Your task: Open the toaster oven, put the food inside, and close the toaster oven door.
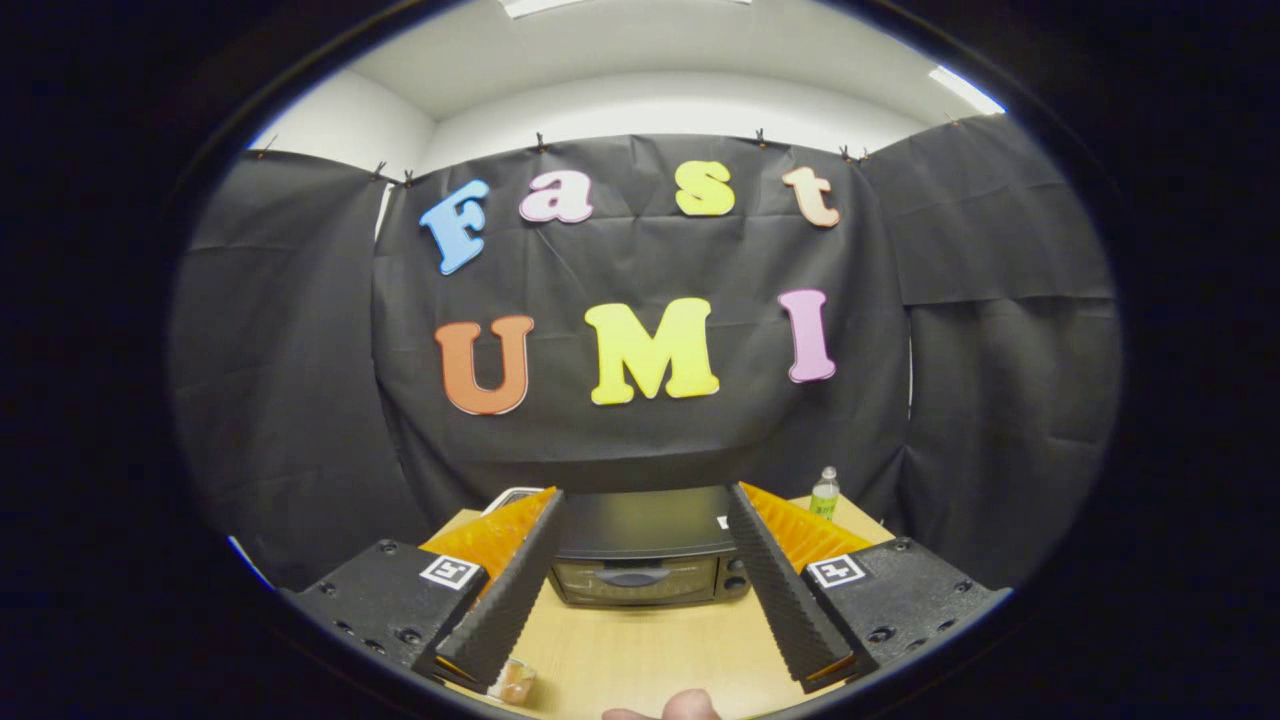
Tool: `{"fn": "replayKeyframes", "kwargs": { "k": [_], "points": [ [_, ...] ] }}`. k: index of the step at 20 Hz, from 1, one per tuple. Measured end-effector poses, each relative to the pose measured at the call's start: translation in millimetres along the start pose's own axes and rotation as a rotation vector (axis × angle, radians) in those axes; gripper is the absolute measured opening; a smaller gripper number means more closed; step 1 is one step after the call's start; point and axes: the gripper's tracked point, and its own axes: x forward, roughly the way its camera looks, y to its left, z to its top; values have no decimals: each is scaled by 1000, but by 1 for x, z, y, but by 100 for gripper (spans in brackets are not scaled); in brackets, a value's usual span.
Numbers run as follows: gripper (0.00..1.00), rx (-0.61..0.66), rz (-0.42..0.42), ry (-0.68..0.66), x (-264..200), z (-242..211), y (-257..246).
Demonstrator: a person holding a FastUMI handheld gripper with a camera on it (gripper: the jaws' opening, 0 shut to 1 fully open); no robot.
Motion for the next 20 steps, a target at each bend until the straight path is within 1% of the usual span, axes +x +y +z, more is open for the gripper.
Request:
{"fn": "replayKeyframes", "kwargs": {
  "k": [4, 9, 13, 15, 20],
  "points": [
    [100, 5, 1, 28, 12, -18, -5],
    [100, -4, 5, 64, 45, -49, -15],
    [100, -20, 29, 87, 89, -73, -16],
    [100, -6, 52, 104, 116, -91, -14],
    [100, -12, 60, 173, 183, -141, -7]
  ]
}}
